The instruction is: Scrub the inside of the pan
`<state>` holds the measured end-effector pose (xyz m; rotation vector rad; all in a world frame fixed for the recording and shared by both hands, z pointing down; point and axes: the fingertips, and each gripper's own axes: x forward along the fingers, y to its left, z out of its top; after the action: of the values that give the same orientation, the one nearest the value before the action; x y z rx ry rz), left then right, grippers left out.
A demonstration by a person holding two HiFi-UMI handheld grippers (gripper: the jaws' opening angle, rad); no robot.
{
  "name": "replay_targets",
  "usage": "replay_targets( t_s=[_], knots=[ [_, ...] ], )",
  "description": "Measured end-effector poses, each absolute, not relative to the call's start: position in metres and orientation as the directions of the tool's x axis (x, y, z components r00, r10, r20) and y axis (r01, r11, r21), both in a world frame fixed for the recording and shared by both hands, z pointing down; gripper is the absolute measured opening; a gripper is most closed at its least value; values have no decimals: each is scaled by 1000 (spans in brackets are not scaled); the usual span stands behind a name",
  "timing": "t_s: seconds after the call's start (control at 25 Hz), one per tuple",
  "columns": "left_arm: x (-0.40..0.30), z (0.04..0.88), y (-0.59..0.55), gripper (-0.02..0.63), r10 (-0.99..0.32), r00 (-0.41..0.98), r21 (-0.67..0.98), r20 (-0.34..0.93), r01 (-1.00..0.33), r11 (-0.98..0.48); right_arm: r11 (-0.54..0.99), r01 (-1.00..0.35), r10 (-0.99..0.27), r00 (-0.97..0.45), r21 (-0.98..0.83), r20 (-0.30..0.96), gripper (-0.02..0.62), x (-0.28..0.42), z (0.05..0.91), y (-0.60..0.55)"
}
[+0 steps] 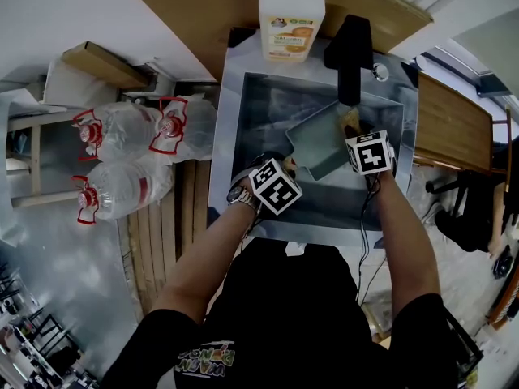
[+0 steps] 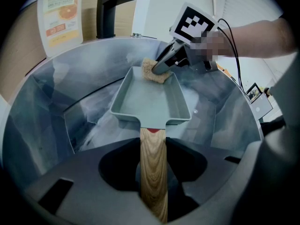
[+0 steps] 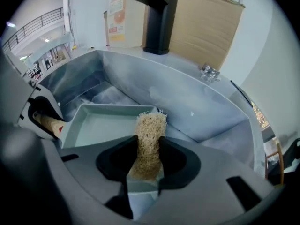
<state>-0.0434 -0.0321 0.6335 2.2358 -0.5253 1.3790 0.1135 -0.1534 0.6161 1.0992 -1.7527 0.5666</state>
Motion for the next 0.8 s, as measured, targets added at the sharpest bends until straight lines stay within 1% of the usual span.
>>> replay_targets(
  t_s=[0.12, 0.28, 0.4, 0.6, 0.8],
  knots=[
    [-44, 633, -32, 173, -82, 423, 180, 902, -541, -821, 427, -894, -490, -103, 136, 866, 144, 123, 599, -159],
    [-44, 633, -32, 173, -82, 421, 178, 904, -542, -821, 421, -902, -507, -144, 99, 850, 144, 119, 585, -154],
    [-44, 633, -32, 173, -82, 420, 177, 904, -542, -822, 420, -907, -496, -191, 42, 847, 144, 111, 581, -144],
    [-44, 633, -32, 173, -82, 419, 177, 904, -543, -821, 414, -904, -452, -306, -107, 838, 144, 85, 584, -124],
    [-44, 634, -32, 173, -81, 418, 177, 905, -542, -822, 479, -861, -386, -379, -168, 841, 146, 54, 591, -99]
  ],
)
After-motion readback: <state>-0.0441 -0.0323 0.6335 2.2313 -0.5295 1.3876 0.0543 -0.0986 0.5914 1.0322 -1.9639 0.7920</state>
